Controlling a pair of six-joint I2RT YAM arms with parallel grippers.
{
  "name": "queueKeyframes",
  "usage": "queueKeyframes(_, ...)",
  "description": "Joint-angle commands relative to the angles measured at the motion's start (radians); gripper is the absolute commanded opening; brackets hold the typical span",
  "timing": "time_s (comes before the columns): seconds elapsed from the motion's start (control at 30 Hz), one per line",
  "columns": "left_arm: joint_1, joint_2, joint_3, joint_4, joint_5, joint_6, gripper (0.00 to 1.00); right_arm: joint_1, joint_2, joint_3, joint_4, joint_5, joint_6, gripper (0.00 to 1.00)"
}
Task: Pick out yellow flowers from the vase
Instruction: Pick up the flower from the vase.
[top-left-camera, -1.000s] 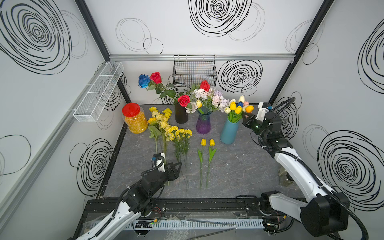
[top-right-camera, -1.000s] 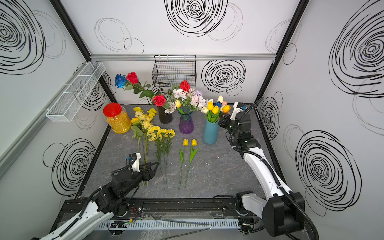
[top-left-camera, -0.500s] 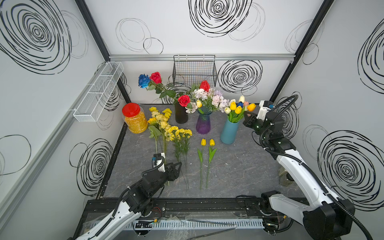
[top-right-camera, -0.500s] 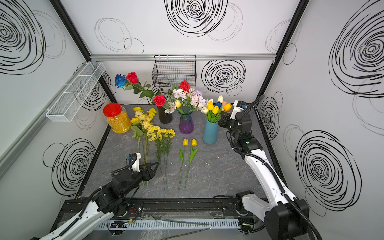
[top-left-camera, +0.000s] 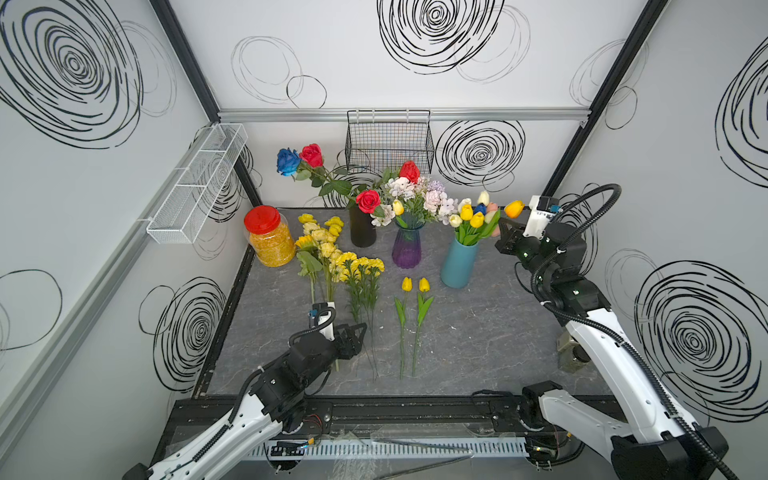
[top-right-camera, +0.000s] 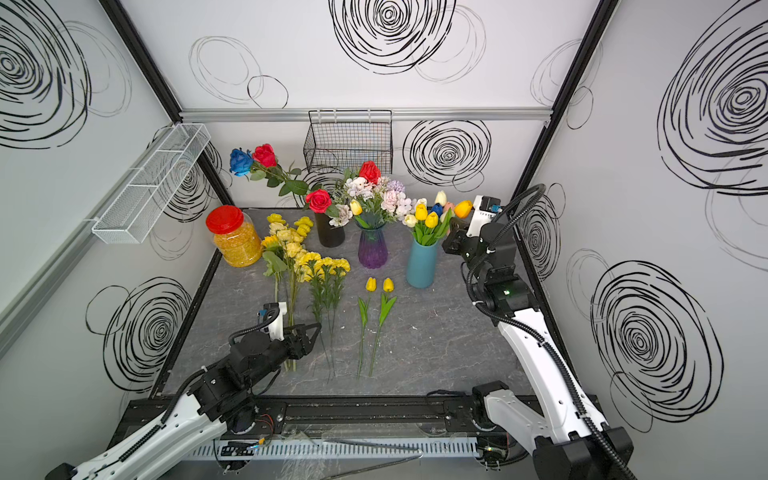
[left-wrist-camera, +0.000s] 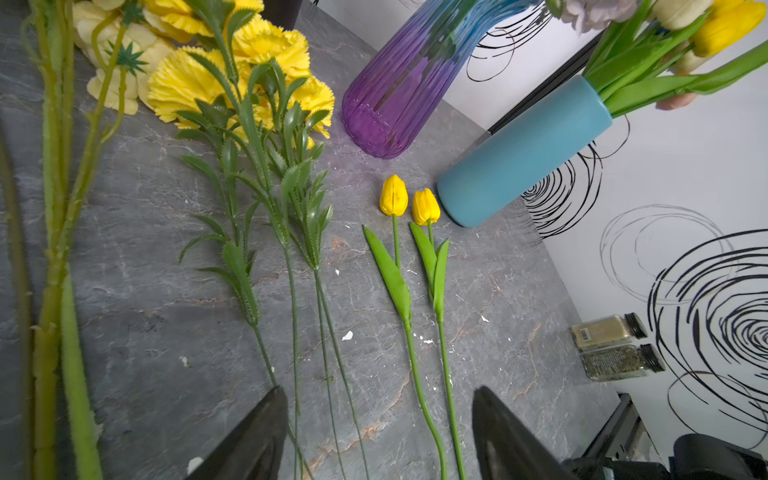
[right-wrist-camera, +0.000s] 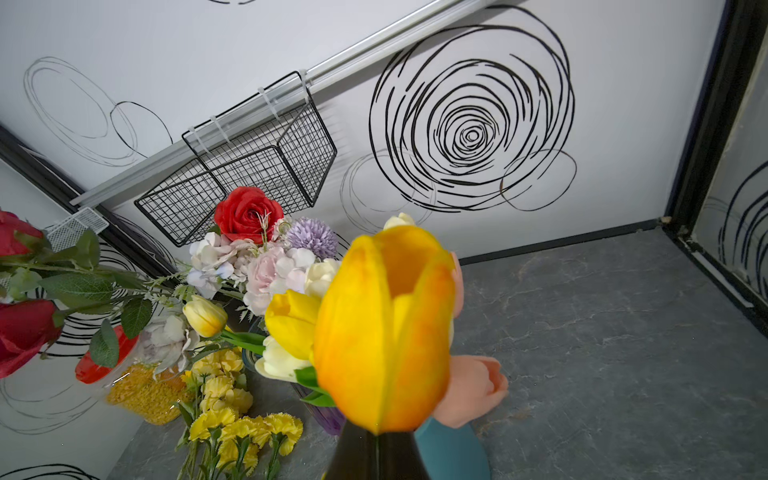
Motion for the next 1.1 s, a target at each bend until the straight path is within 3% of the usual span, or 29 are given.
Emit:
queueKeyframes(0.0, -0.010, 0.061, 0.073, 0.115, 0.018, 0.055, 0.73, 0.003, -0.022, 0.041, -0.032, -0.002, -0.059, 0.00)
queueKeyframes(0.1, -0.044, 0.130, 0.128, 0.151, 0.017, 0.106, 0.74, 0.003, -0.026, 0.062, -0.041, -0.014, -0.081, 0.00)
queueKeyframes(0.3, -0.120, 0.252, 0.251, 0.201, -0.006, 0.325, 0.75, 0.000, -0.002, 0.137, -0.073, -0.076, -0.100, 0.00)
queueKeyframes(0.6, -0.182, 0.508, 0.464, 0.359, 0.074, 0.532, 0.77, -0.034, 0.016, 0.223, -0.138, -0.145, -0.094, 0.00)
queueKeyframes(1.07, -0.204, 0.933, 0.898, 0.415, 0.155, 0.710, 0.74, -0.097, 0.067, 0.329, -0.201, -0.258, -0.058, 0.00)
